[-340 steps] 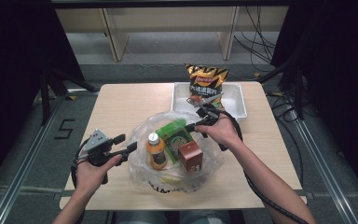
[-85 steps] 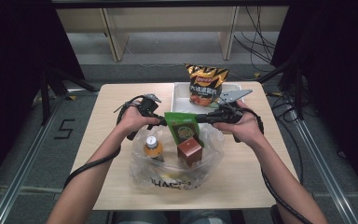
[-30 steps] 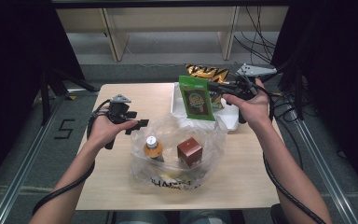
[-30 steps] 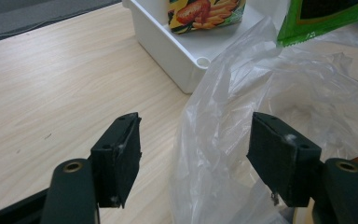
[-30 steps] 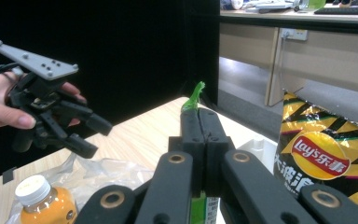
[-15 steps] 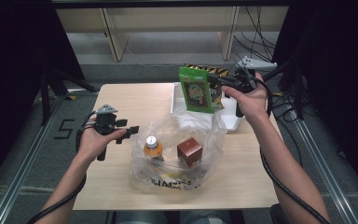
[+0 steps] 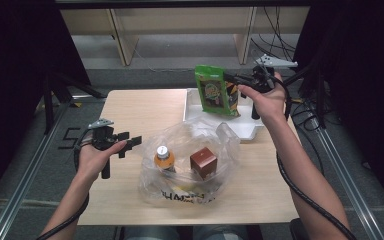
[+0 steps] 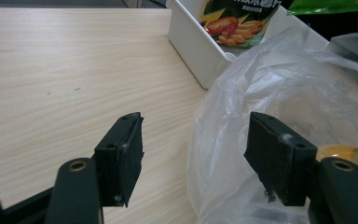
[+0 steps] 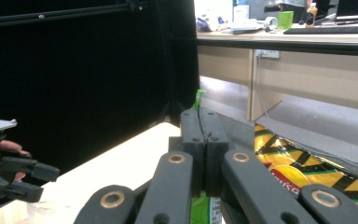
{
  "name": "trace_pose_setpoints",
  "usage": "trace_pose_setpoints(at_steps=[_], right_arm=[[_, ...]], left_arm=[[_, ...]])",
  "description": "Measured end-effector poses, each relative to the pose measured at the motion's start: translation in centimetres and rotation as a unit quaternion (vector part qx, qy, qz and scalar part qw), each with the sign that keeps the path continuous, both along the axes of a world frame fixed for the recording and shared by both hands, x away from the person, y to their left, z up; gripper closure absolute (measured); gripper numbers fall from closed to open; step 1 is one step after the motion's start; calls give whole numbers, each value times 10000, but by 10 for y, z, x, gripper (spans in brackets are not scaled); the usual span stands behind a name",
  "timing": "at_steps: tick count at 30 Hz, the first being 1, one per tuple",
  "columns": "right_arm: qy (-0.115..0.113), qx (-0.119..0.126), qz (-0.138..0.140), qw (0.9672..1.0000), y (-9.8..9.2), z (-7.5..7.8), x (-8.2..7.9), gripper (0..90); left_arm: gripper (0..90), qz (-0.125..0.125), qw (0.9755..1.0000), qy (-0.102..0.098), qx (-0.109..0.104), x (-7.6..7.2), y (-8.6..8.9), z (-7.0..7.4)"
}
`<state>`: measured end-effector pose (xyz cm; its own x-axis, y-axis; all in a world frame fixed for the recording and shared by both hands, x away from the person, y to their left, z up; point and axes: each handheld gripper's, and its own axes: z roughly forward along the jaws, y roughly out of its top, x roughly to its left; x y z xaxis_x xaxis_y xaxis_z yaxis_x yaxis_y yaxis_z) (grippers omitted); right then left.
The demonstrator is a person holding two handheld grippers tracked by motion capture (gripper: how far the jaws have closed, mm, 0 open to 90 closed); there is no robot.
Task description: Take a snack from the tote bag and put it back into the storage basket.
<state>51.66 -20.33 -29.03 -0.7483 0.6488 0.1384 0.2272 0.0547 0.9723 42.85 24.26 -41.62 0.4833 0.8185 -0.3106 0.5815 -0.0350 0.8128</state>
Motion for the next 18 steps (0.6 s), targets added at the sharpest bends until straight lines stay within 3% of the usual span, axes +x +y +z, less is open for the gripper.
trace_pose_setpoints(at_steps=[6,7,9,12,18], right_arm=[[31,-44,-141,9999,-5,-6,8,900],[145,2,-193,9997,-6,-6,8,900],[64,-3,-210,9998,-8,-9,12,900],[155,-2,-307,9994,-10,-11,15,900],[126,-79,-405,9991,-13,-16,23,900]], left_arm=[[357,96,9999,14,28,-6,7,-5],[357,123,9999,12,8,-7,9,-6],[358,194,9998,12,0,-9,12,-7],[361,263,9997,12,7,-14,16,-10],[367,308,9995,38,25,-23,19,-17]])
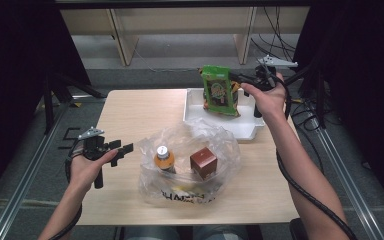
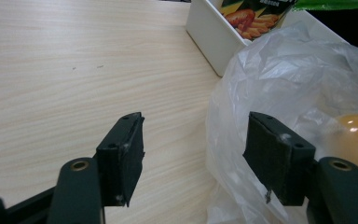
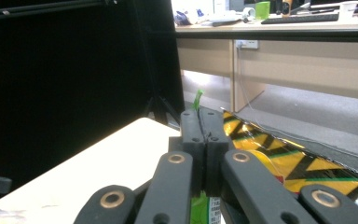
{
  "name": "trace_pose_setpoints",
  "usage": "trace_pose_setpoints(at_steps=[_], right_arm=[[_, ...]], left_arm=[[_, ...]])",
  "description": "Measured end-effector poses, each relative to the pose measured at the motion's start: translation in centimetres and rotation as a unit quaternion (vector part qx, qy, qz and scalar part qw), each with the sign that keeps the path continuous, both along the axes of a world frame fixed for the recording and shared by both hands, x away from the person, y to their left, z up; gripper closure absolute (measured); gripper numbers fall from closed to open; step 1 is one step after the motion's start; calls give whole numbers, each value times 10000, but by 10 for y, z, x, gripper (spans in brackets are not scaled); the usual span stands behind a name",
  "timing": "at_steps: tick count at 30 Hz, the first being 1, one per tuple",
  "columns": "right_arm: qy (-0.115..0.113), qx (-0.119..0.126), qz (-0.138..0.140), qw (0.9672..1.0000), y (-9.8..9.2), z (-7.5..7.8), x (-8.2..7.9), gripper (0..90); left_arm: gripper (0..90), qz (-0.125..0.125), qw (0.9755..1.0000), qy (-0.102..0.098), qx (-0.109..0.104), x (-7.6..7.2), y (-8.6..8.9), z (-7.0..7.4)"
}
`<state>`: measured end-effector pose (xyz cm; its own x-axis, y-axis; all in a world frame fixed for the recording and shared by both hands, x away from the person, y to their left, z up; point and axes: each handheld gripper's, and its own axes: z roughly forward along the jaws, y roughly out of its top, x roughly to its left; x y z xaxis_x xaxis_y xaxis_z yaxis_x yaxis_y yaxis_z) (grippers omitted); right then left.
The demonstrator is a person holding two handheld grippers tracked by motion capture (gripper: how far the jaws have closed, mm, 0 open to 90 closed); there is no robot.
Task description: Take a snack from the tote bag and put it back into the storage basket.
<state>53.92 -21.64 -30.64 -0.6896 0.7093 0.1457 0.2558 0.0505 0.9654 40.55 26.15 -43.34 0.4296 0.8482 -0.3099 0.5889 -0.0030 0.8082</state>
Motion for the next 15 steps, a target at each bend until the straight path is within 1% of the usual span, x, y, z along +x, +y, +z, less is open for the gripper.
trace_pose_setpoints(at_steps=[2,3,4,6,7,8,10,12,13,14,15], right_arm=[[138,49,-77,9999,0,-3,1,900],[92,-10,-73,9999,-1,-5,4,900],[103,9,-82,9999,-1,-7,5,900],[144,11,-133,9998,-1,-11,8,900],[182,-24,-149,9997,-2,-13,9,900],[141,-57,-160,9998,-2,-15,11,900],[229,-56,-191,9995,-1,-18,12,900],[197,-136,-221,9995,-1,-22,15,900],[236,-126,-227,9994,-1,-24,15,900],[177,-137,-205,9995,-2,-26,17,900],[246,-101,-268,9993,-1,-28,17,900]], left_arm=[[368,-31,10000,12,-8,-2,0,-2],[368,-7,10000,2,2,-3,0,-3],[370,4,10000,18,-12,-3,0,-4],[373,17,10000,-12,-11,-4,0,-6],[375,21,10000,1,-26,-4,-1,-7],[375,-10,10000,35,14,-4,0,-7],[376,21,10000,38,23,-5,-2,-9],[376,25,10000,65,27,-5,-3,-11],[376,-11,10000,65,46,-6,-3,-11],[376,-29,10000,71,61,-6,-3,-11],[377,-30,10000,55,54,-6,-3,-11]])
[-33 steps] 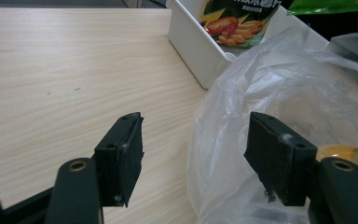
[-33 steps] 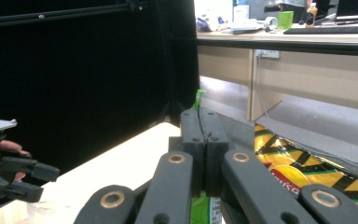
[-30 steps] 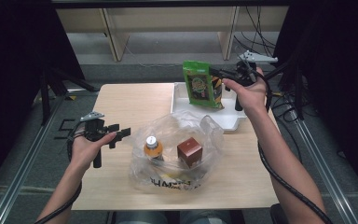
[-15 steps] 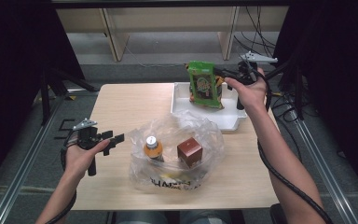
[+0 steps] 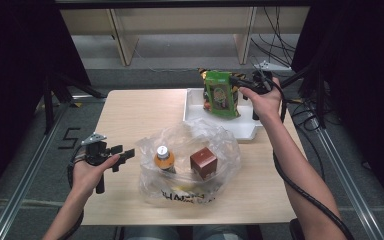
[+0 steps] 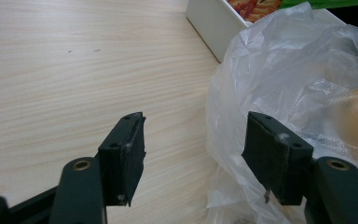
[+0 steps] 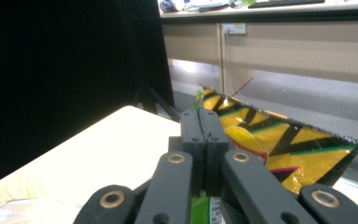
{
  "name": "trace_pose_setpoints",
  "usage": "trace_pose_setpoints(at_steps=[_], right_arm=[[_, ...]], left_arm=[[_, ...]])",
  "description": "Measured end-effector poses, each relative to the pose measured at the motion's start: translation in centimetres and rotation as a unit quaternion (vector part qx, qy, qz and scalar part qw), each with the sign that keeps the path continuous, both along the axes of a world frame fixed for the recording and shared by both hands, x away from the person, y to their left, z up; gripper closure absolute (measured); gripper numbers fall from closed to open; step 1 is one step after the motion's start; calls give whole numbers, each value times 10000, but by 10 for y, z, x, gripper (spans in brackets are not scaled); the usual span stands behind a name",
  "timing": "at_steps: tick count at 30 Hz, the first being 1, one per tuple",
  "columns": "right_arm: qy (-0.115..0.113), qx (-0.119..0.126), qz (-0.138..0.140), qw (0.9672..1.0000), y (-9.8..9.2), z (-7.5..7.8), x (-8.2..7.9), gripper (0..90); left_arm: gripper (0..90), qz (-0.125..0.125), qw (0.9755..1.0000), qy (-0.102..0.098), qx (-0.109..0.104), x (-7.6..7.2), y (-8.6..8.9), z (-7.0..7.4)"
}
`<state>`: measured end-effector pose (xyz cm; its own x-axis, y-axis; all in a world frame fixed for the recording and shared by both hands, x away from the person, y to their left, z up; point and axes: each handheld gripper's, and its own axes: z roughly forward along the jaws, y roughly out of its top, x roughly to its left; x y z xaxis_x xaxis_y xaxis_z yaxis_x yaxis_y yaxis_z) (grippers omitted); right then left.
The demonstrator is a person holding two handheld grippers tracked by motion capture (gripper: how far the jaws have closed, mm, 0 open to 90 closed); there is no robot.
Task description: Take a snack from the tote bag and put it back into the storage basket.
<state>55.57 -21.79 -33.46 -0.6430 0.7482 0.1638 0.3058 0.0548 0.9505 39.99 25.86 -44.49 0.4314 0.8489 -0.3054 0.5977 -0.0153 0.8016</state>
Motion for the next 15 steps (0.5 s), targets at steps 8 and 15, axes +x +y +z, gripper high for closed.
trace_pose_setpoints(at_steps=[8,15], right_arm=[[149,-56,-87,9998,1,-16,5,900],[246,-150,-108,9995,2,-28,8,900]], left_arm=[[379,-21,10000,2,28,0,-1,0],[379,-58,10000,32,51,0,-1,-2]])
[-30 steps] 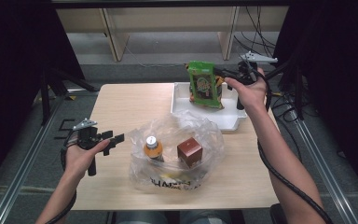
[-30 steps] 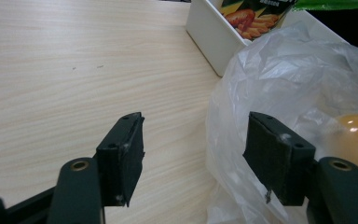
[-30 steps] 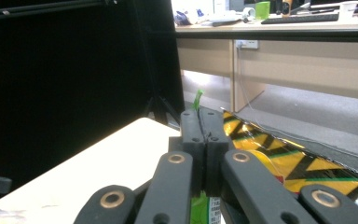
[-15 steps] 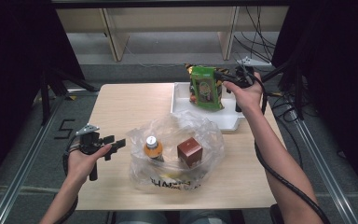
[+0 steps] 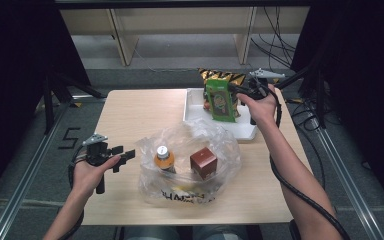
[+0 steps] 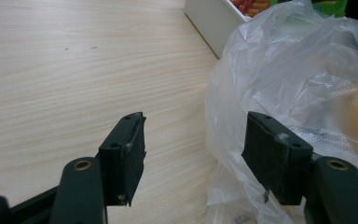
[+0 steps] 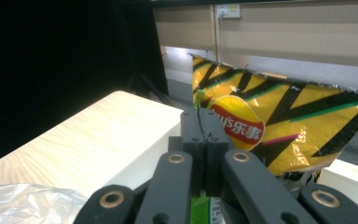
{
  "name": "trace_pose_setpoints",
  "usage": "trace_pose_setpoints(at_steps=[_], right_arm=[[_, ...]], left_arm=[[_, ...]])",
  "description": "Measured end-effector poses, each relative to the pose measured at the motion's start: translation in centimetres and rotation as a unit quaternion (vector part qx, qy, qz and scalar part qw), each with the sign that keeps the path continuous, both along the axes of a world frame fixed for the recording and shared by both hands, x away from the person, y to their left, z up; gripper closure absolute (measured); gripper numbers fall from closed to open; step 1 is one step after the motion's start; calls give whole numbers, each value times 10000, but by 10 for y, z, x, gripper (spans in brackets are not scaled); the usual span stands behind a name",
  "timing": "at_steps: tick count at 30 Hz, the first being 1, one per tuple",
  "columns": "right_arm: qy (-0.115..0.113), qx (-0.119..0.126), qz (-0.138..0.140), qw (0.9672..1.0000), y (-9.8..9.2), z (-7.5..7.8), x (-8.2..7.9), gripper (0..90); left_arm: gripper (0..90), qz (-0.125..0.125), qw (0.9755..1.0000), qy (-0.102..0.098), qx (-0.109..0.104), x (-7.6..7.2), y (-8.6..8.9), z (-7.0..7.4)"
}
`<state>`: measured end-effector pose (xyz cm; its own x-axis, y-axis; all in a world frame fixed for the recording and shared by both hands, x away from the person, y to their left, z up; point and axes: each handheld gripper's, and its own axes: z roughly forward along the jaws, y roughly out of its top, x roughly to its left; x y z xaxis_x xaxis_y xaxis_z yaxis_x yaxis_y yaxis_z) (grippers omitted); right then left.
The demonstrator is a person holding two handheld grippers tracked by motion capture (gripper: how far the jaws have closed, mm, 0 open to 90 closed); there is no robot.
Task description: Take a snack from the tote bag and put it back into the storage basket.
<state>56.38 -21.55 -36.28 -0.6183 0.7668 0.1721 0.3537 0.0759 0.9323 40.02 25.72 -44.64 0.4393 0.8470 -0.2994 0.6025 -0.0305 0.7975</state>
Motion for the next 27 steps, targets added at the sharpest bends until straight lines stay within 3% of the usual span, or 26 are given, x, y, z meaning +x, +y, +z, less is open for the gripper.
trace_pose_setpoints(at_steps=[2,3,5,6,8,20,21,23,27], right_arm=[[-42,-47,-11,10000,0,-4,2,900],[72,42,-66,9999,1,-5,1,900],[-8,-55,-63,10000,0,-8,2,900],[81,1,-78,9999,1,-9,2,900],[0,-151,-86,9998,1,-13,3,900],[38,-303,-180,9994,5,-34,8,900],[150,-254,-231,9993,5,-34,6,900],[24,-370,-250,9990,4,-37,8,900],[63,-382,-335,9987,3,-40,8,900]], left_arm=[[379,-20,10000,-1,-9,0,0,0],[379,-20,10000,-3,-7,0,0,0],[379,-14,10000,-4,-15,0,1,0],[379,0,10000,4,-5,0,1,0],[379,4,10000,1,-7,0,1,0],[379,19,10000,3,2,-1,2,0],[379,17,10000,4,6,-1,2,0],[379,19,10000,7,3,-1,2,0],[379,26,10000,10,18,-1,2,-1]])
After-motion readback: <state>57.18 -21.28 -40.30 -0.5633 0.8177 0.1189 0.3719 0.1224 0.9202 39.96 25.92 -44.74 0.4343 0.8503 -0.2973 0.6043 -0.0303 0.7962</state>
